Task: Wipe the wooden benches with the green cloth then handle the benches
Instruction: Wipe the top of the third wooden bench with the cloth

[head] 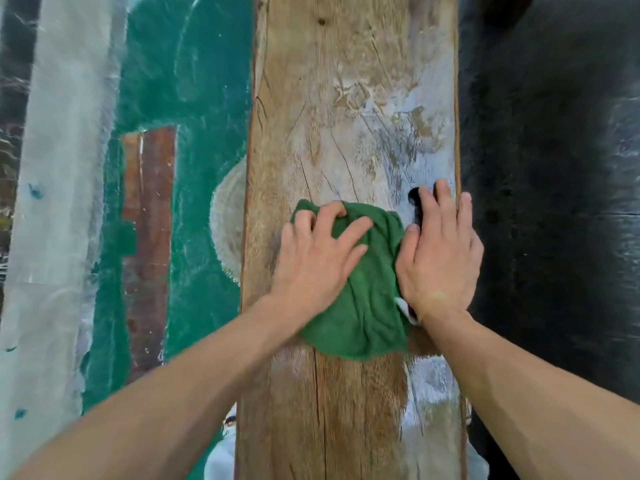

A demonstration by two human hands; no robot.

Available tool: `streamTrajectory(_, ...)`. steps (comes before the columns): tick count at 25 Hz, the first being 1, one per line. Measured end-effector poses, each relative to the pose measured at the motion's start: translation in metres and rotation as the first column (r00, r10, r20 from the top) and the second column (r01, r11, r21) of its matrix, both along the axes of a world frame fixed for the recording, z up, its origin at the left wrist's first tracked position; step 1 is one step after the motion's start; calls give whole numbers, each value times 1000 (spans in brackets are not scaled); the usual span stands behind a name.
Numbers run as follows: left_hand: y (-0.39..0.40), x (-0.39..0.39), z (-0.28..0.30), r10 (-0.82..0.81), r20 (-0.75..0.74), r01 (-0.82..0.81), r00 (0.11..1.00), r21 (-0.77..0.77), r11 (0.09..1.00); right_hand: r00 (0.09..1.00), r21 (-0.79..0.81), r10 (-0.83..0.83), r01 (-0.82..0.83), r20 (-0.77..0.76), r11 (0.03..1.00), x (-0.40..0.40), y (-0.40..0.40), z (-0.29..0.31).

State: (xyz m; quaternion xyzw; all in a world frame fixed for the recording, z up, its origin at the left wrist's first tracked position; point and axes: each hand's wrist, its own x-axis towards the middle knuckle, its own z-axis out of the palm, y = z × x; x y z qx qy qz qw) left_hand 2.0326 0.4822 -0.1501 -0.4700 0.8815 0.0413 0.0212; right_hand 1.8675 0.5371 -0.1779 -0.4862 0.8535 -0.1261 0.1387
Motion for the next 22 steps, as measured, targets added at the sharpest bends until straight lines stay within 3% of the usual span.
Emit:
streamTrajectory(2, -44, 5, 16, -126, 164, 106, 978, 125, 986, 1000, 11, -2, 2, -6, 1000, 2, -1, 1)
streamTrajectory(4, -77, 4, 26, -265, 313, 227, 912, 154, 962, 1000, 40, -9, 8, 16, 999, 1, -2, 5)
streamTrajectory(7, -150, -32, 51, -169, 113, 156, 979, 119, 981, 999, 78, 4, -8, 47, 997, 0, -3, 8)
streamTrajectory(9, -197, -57, 76, -118, -3, 117, 993, -114, 986, 999, 92, 5, -9, 45, 996, -1, -5, 10)
streamTrajectory(11, -201, -62, 89, -245, -29, 234, 969, -205, 950, 999, 105, 10, -14, 42, 994, 0, -4, 12)
streamTrajectory(13, -171, -51, 69, -380, 135, 382, 915, 16, 924, 999, 112, 5, -11, 52, 994, -1, -4, 12)
streamTrajectory(15, -143, -32, 47, -331, 203, 308, 922, 136, 942, 998, 120, 16, -22, 53, 992, 0, -4, 12)
streamTrajectory(17, -157, -51, 29, -247, 78, 244, 966, 52, 968, 999, 118, 11, -15, 36, 993, 0, -6, 11)
streamTrajectory(20, -196, -114, 1, -266, 48, 266, 963, 19, 964, 1000, 104, 17, -20, 25, 994, 2, -5, 8)
streamTrajectory(22, -204, -143, -8, -200, 90, 197, 976, 31, 980, 1000, 86, 15, -15, 7, 996, 1, -5, 4)
